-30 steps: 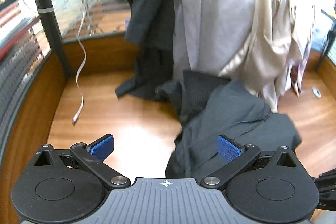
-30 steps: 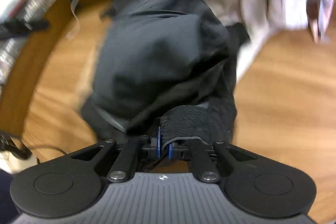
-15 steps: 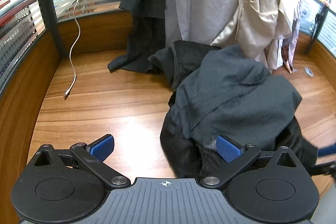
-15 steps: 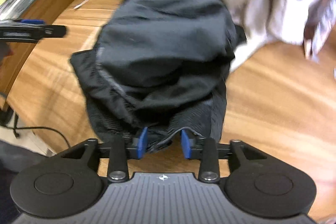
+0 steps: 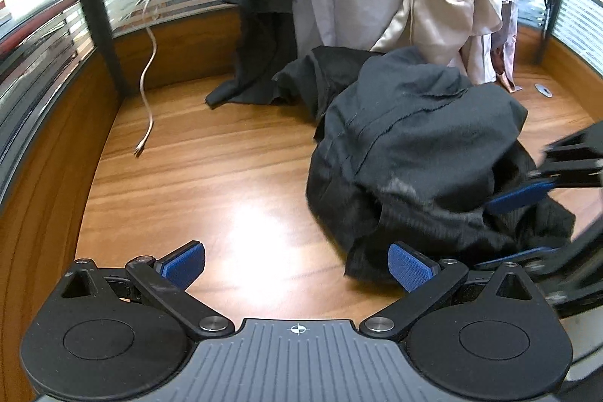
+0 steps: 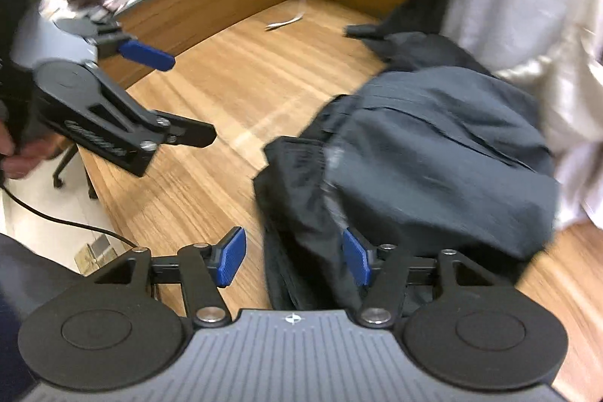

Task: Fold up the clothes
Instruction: 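Lower the dark grey trousers onto the desk and open the right gripper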

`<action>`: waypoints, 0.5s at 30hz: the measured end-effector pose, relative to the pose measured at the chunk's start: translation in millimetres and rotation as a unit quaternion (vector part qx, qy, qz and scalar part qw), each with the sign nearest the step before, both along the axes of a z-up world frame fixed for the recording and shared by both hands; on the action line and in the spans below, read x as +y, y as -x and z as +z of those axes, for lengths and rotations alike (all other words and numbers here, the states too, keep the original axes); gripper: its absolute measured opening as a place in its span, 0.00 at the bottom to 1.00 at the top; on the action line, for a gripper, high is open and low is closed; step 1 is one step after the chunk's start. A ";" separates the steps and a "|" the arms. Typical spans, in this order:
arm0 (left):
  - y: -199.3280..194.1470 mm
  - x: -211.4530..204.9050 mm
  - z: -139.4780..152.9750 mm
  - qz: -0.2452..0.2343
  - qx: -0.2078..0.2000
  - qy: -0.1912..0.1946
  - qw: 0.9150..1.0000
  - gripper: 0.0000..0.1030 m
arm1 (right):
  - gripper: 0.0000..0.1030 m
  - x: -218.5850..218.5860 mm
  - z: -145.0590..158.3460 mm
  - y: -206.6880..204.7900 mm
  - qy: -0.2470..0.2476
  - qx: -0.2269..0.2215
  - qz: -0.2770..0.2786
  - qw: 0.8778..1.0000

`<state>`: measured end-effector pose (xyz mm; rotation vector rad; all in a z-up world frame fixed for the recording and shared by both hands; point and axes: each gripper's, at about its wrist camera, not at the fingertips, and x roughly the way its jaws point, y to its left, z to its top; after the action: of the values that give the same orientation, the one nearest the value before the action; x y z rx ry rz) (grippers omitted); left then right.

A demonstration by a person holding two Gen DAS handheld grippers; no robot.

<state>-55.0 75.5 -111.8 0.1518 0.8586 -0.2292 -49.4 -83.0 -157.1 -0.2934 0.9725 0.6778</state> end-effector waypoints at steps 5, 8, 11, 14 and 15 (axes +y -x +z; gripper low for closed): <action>14.7 10.6 2.6 0.011 -0.007 -0.014 1.000 1.00 | 0.63 40.2 -33.1 -4.9 0.054 -0.034 0.048 0.997; 20.9 16.5 3.4 0.021 -0.007 -0.012 1.000 1.00 | 0.63 56.0 -51.4 -5.4 0.092 -0.061 0.072 0.991; 26.4 19.0 2.1 0.026 -0.008 -0.013 1.000 1.00 | 0.62 63.3 -66.3 -5.7 0.124 -0.082 0.088 0.985; 28.3 16.9 -0.2 0.022 -0.008 -0.016 1.000 1.00 | 0.20 62.5 -75.5 -3.9 0.144 -0.094 0.102 0.980; 27.8 15.4 -1.0 0.019 -0.006 -0.015 1.000 1.00 | 0.12 60.2 -75.0 -4.4 0.142 -0.096 0.098 0.980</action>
<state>-82.8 90.9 -112.8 0.1643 0.8519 -0.1798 -45.0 -22.7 -232.1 -0.7026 0.8616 0.6754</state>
